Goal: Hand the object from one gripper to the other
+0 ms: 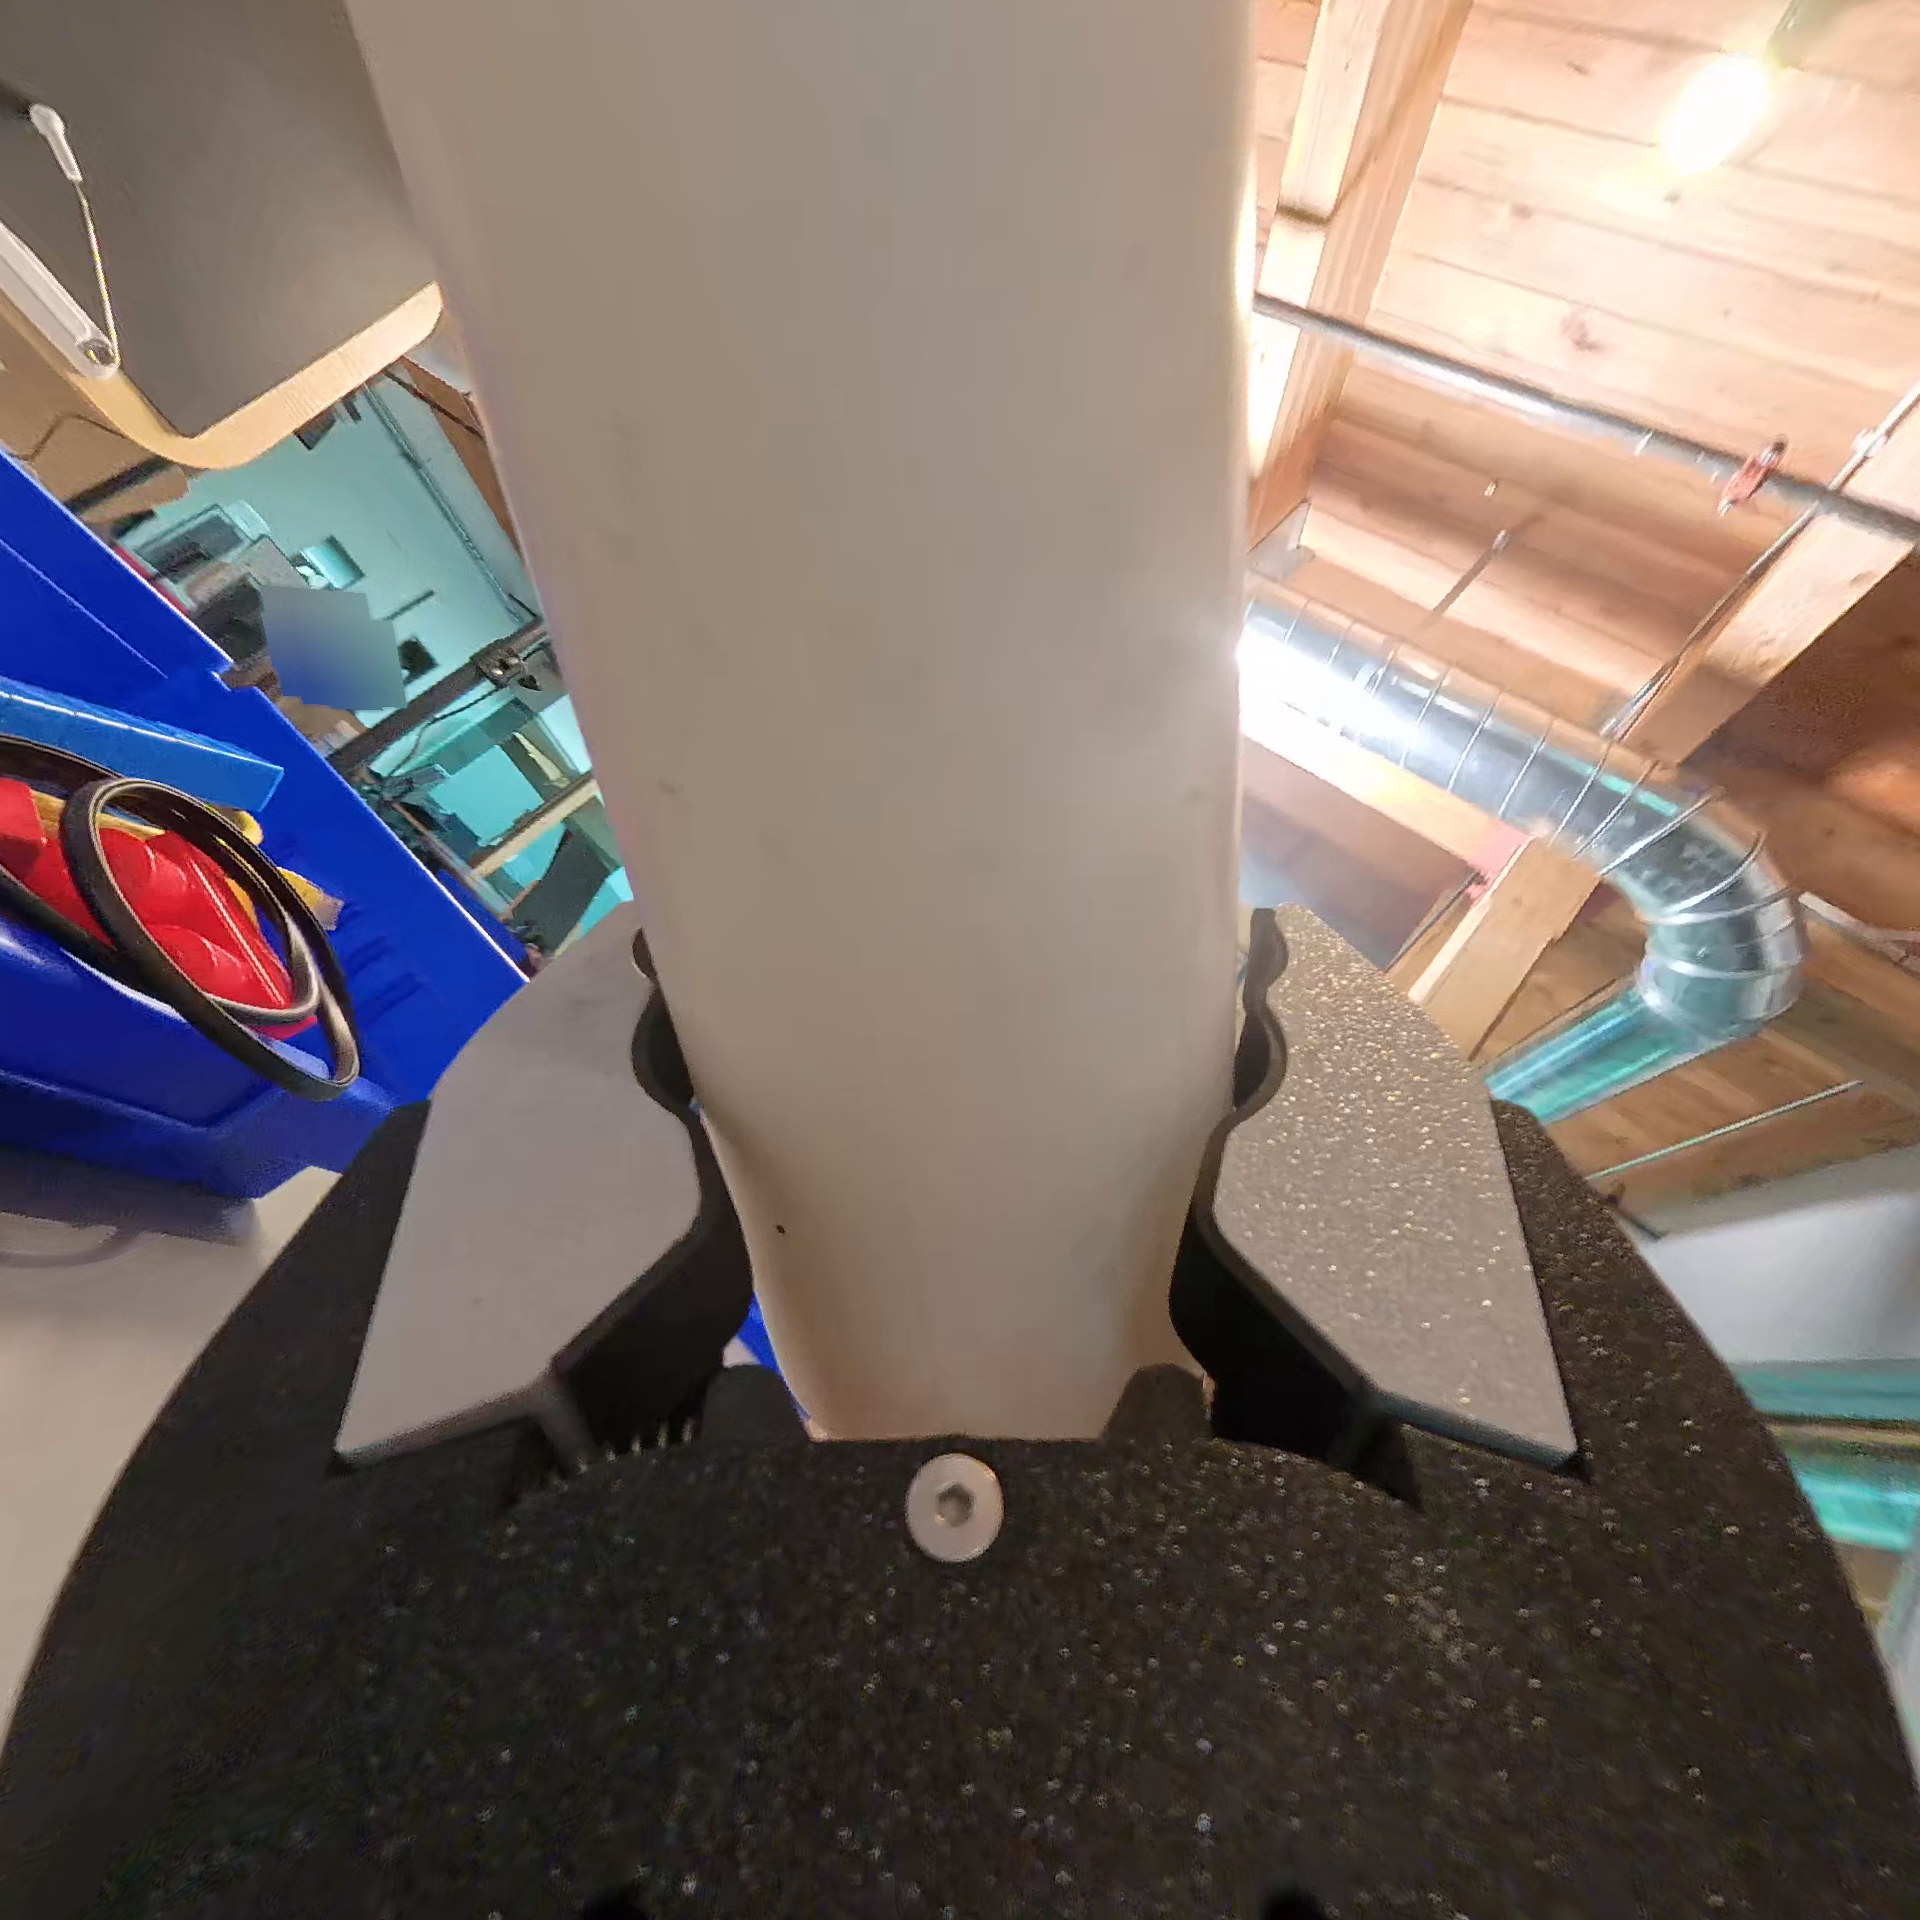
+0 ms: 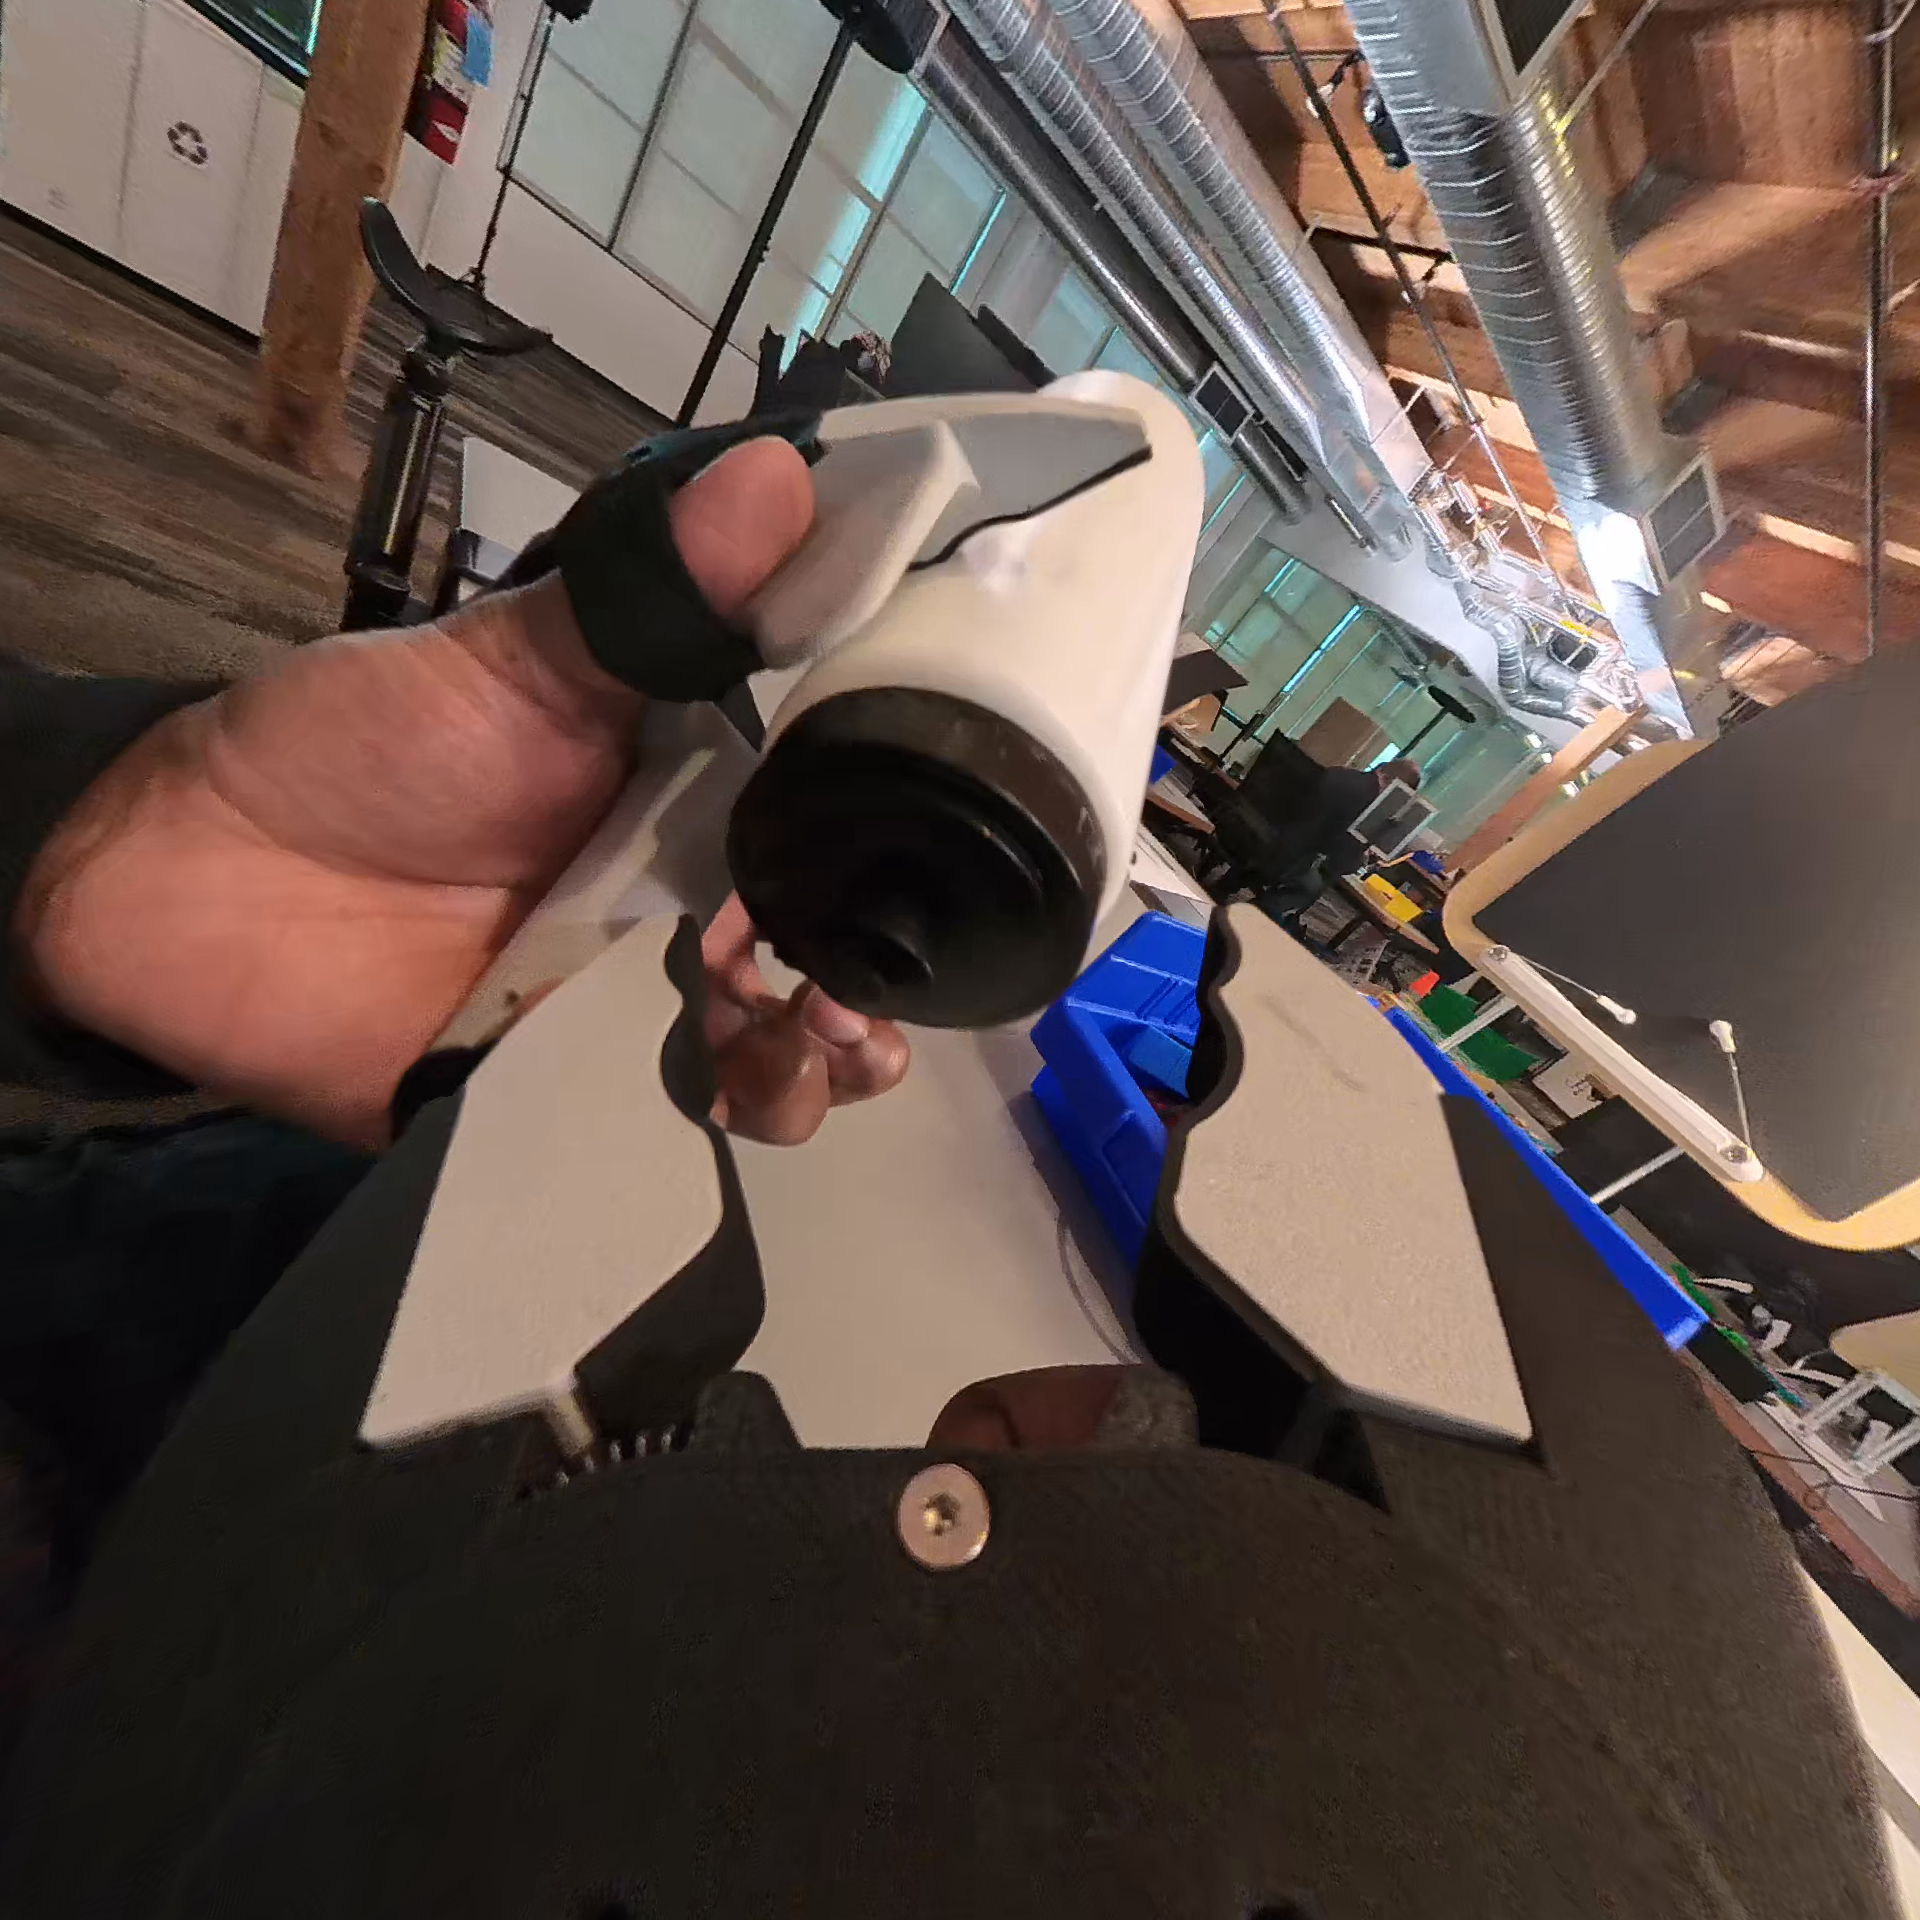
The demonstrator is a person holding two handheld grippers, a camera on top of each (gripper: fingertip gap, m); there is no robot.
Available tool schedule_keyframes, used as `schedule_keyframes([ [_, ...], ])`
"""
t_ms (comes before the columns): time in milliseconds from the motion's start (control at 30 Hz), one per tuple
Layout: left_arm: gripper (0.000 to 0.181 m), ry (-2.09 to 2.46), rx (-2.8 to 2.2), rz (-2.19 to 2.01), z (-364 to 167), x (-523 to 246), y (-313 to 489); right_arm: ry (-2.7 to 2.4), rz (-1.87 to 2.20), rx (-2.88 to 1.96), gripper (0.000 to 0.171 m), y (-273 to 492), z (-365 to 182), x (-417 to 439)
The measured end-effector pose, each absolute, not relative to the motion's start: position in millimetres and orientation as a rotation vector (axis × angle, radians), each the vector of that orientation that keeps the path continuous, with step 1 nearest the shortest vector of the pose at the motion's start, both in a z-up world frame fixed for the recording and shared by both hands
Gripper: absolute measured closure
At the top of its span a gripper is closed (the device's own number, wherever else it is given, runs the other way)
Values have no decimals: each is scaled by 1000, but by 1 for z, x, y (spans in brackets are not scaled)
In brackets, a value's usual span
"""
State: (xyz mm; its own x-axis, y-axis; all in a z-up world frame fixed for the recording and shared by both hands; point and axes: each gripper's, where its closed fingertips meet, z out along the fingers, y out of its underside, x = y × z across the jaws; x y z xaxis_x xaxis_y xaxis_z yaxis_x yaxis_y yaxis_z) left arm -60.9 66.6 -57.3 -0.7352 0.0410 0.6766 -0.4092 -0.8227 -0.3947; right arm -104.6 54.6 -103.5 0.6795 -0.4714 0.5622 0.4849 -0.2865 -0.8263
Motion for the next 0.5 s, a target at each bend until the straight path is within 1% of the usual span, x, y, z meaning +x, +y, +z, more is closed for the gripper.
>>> schedule_keyframes([
  [67,77,-827,981,2641,-57,-65,62,5,-891,-1629,81,58,-106,-105],
  [233,77,-746,963,2772,-52,-73,69,93,-804,-1621,83,57,-103,-102],
  [333,77,-866,927,2828,-54,-80,56,124,-712,-1602,86,60,-100,-106],
  [367,77,-880,897,2833,-53,-84,52,131,-704,-1601,89,61,-99,-107],
  [500,77,-904,828,2763,-54,-87,42,126,-723,-1616,84,59,-100,-107],
])
